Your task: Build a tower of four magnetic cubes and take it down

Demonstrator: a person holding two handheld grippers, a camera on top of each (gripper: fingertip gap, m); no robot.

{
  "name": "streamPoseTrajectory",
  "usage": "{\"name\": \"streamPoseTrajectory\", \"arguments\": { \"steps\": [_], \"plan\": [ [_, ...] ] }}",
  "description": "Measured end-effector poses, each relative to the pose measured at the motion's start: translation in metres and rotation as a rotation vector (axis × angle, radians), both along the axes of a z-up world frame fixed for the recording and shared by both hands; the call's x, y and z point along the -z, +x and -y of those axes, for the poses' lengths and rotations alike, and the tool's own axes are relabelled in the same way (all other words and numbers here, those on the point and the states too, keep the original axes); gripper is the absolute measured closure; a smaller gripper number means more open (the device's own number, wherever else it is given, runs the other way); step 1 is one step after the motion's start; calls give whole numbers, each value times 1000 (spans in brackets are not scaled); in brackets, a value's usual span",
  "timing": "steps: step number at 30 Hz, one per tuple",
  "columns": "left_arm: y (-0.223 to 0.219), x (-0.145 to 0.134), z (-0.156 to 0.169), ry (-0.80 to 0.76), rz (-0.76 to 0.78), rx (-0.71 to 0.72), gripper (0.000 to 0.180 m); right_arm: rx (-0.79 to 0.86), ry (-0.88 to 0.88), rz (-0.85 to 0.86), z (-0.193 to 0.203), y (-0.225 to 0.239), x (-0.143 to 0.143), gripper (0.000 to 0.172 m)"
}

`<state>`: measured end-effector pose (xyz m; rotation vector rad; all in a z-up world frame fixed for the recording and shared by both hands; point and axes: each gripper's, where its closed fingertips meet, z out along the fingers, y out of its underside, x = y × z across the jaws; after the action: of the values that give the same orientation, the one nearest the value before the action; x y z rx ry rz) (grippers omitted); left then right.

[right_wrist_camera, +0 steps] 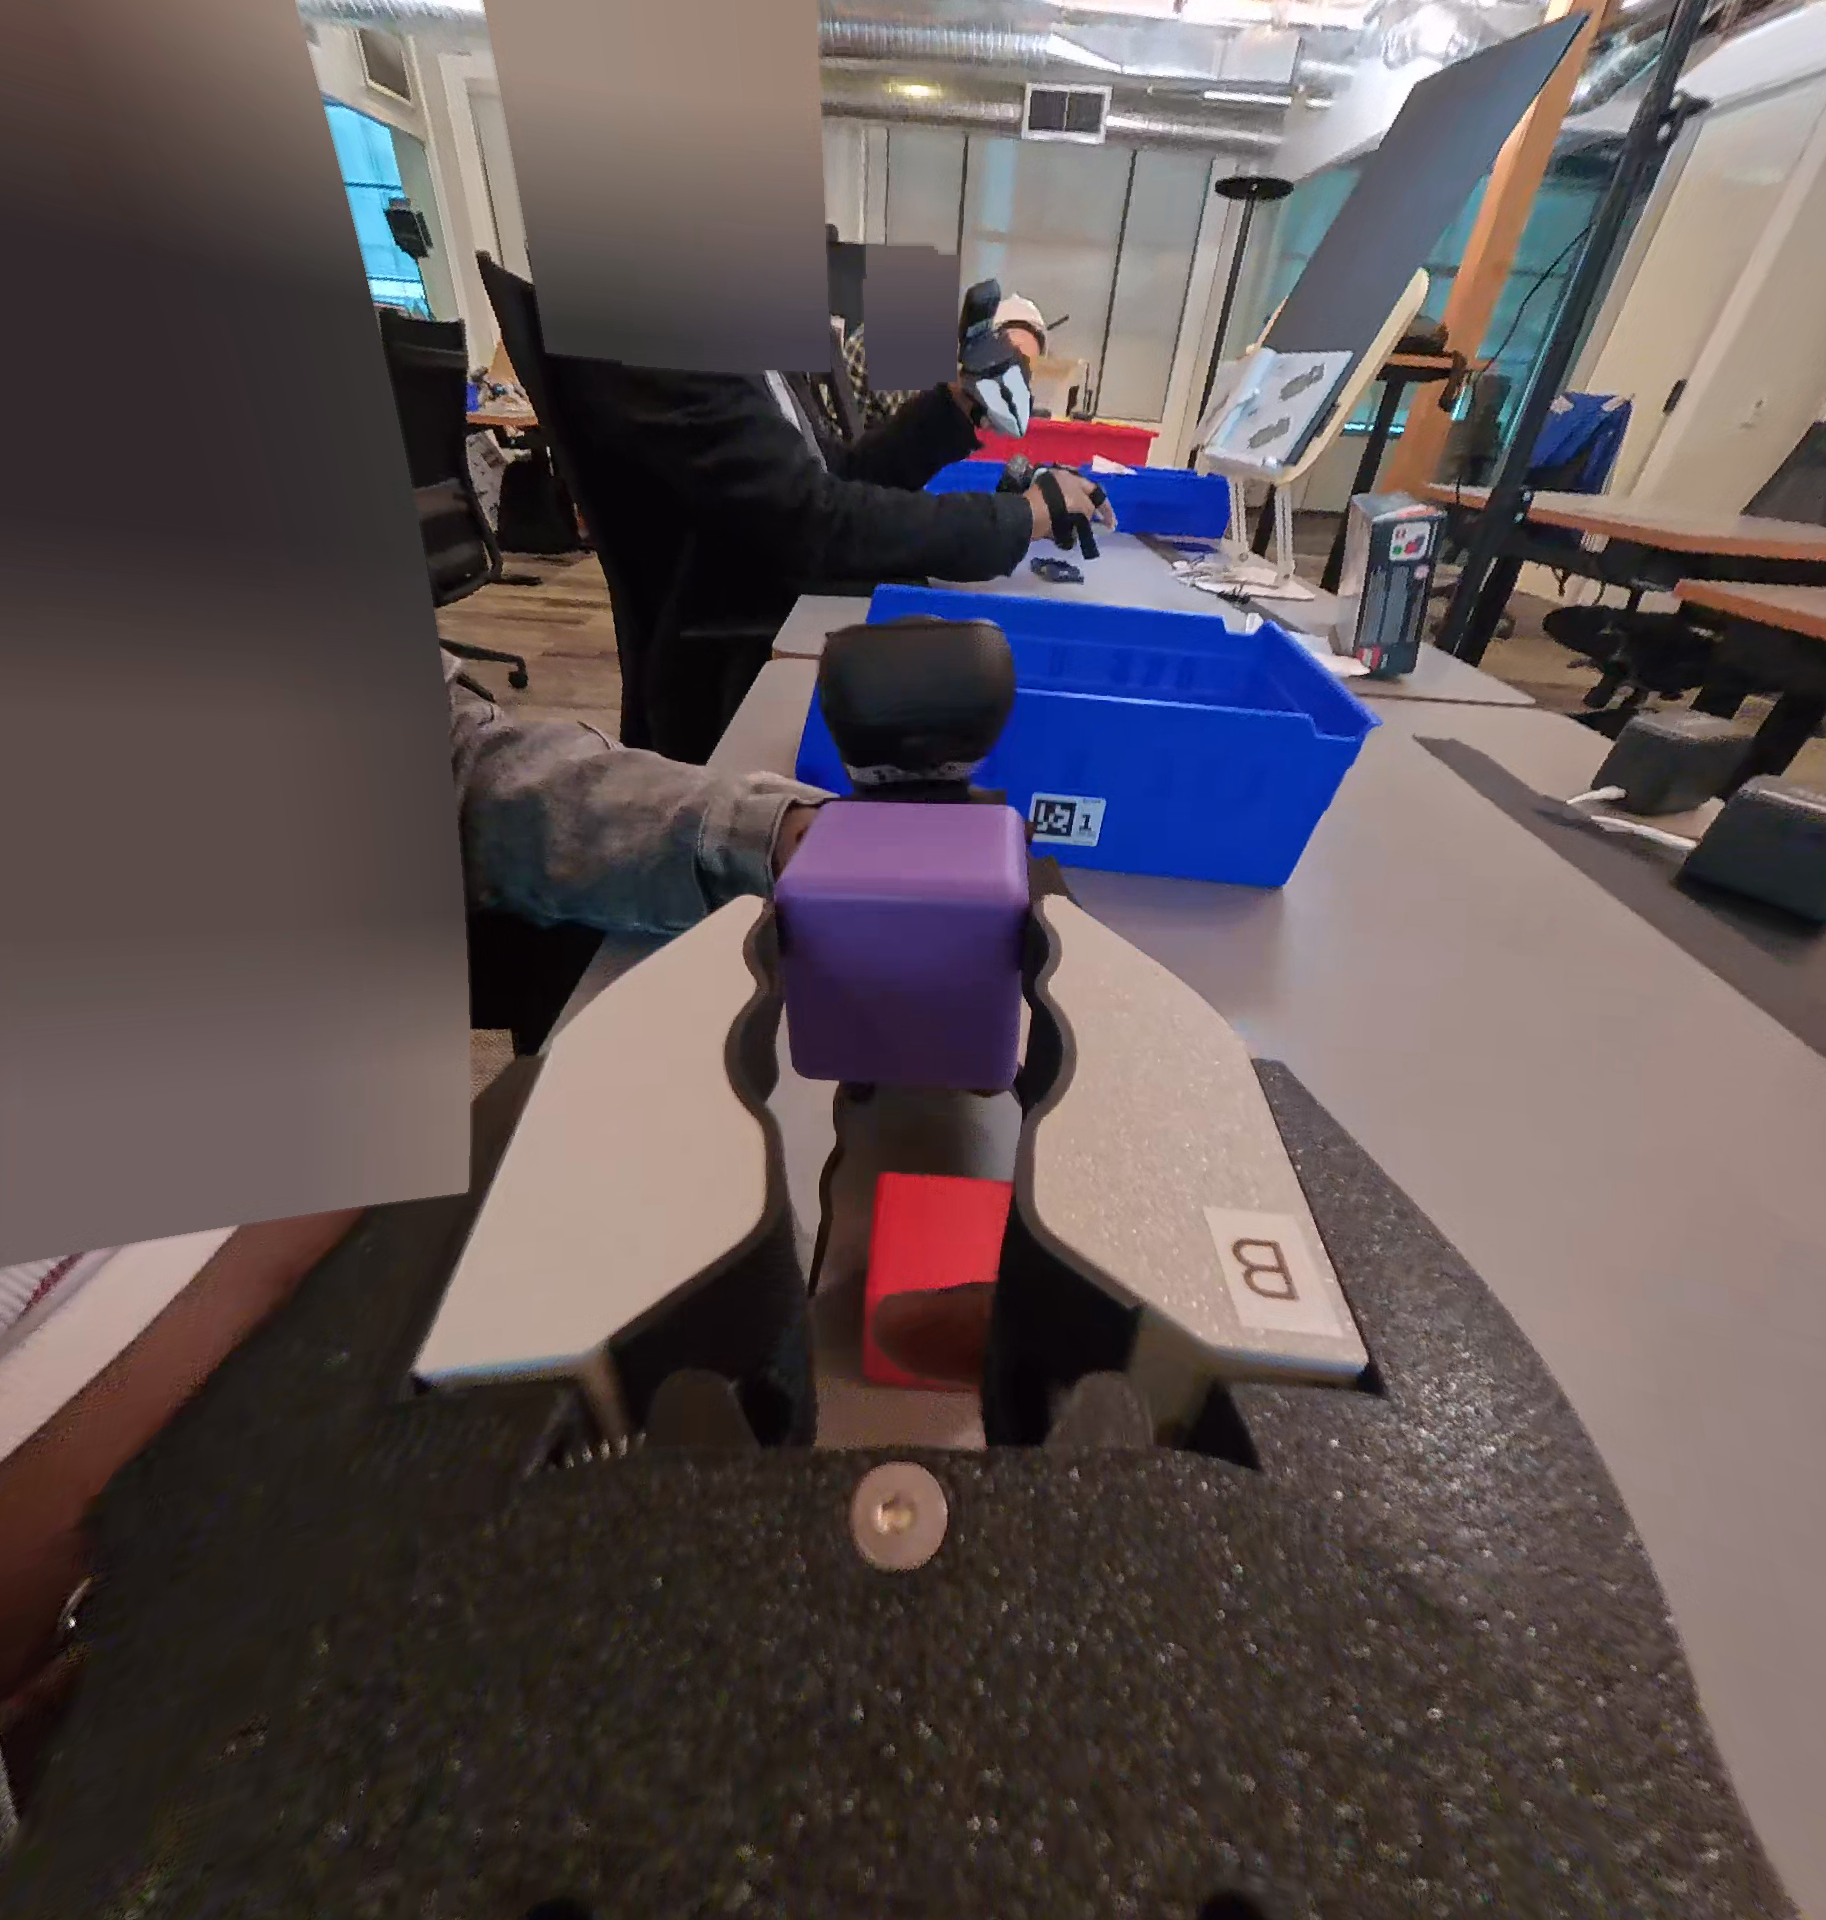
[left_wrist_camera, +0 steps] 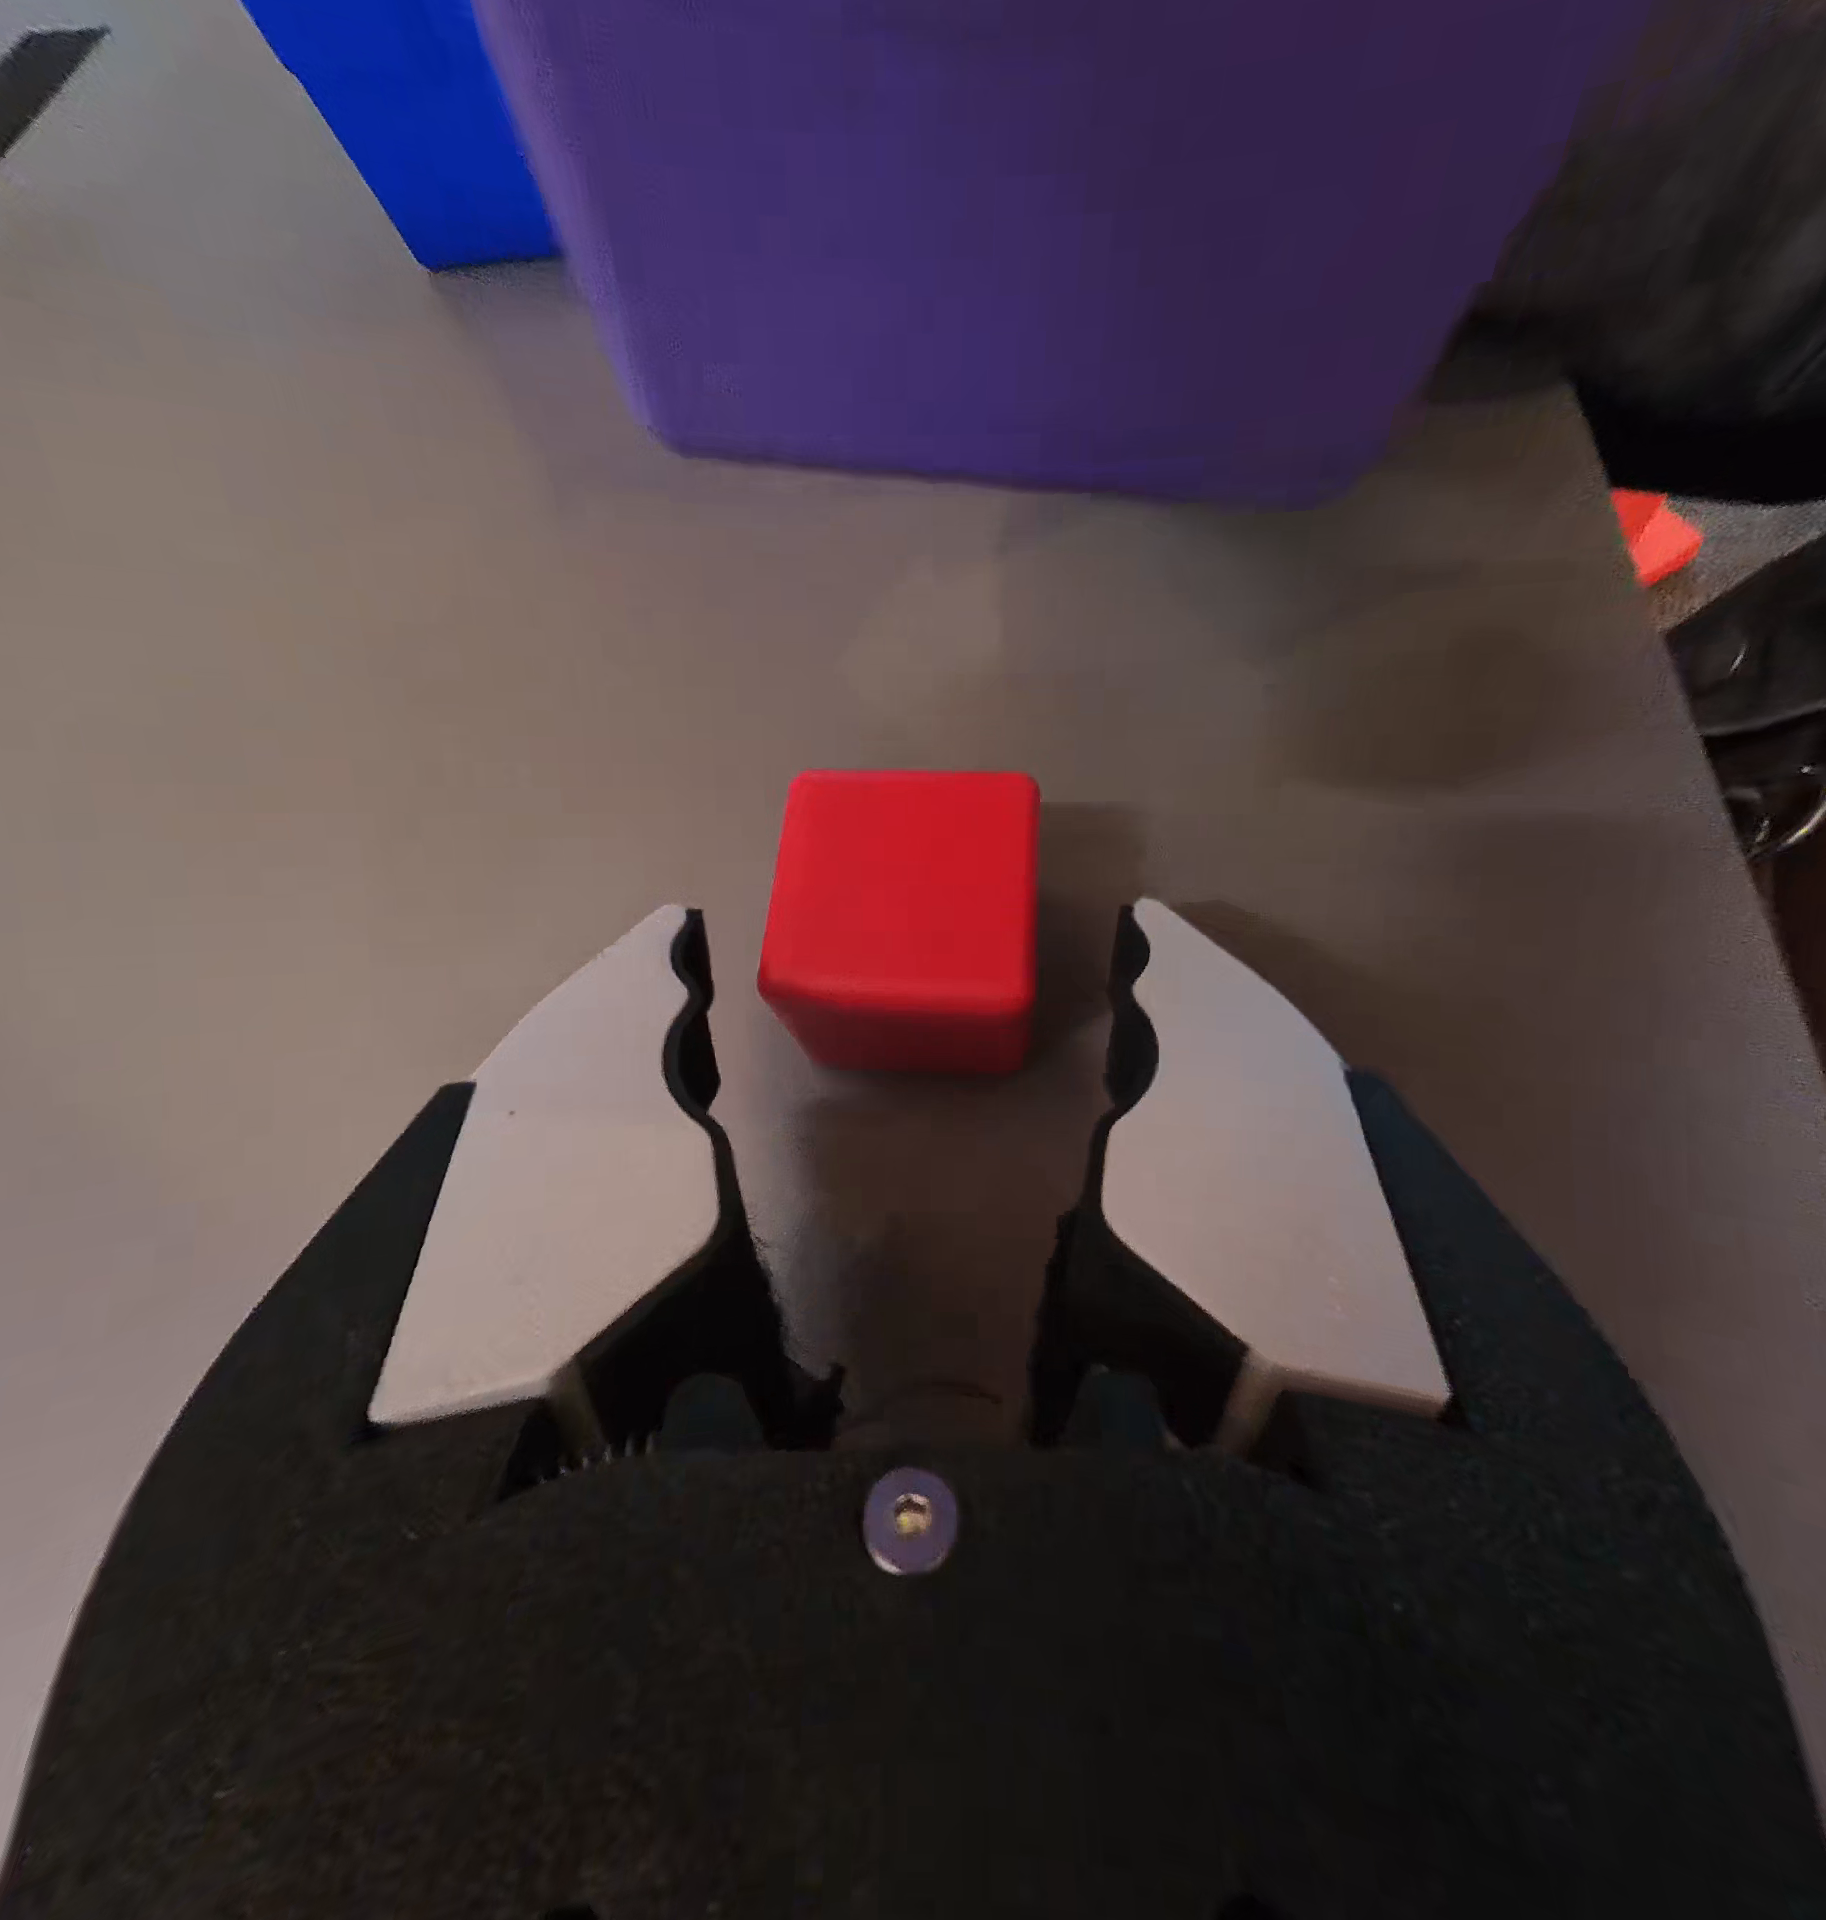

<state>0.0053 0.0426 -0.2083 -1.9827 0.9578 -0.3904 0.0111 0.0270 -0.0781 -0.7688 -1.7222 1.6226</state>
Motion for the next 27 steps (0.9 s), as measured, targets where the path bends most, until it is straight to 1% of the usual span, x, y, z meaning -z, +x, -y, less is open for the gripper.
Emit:
{"name": "streamPoseTrajectory", "arguments": {
  "steps": [1, 2, 4, 6, 10, 14, 17, 27],
  "plan": [
    [0, 1, 0, 1, -11, 1, 109, 0, 1, 9, -2, -1, 3, 127],
    [-1, 3, 0, -5, -20, -3, 116, 1, 4, 20, -3, -2, 7, 127],
    [-2, 12, 1, -56, -61, -1, 127, 9, 21, 46, -5, -5, 16, 127],
    [-2, 17, 1, -90, -71, 1, 131, 15, 46, 81, -7, -7, 27, 127],
    [-1, 17, 3, -95, -68, 10, 131, 7, 101, 169, -8, -12, 52, 127],
    [-1, 17, 4, -95, -68, 16, 131, -9, 89, 200, -7, -15, 59, 127],
    [-1, 17, 4, -94, -69, 11, 131, 1, 114, 231, -9, -16, 69, 127],
    [-2, 17, 4, -91, -70, 5, 131, -23, 97, 258, -9, -12, 73, 127]
  ]
}}
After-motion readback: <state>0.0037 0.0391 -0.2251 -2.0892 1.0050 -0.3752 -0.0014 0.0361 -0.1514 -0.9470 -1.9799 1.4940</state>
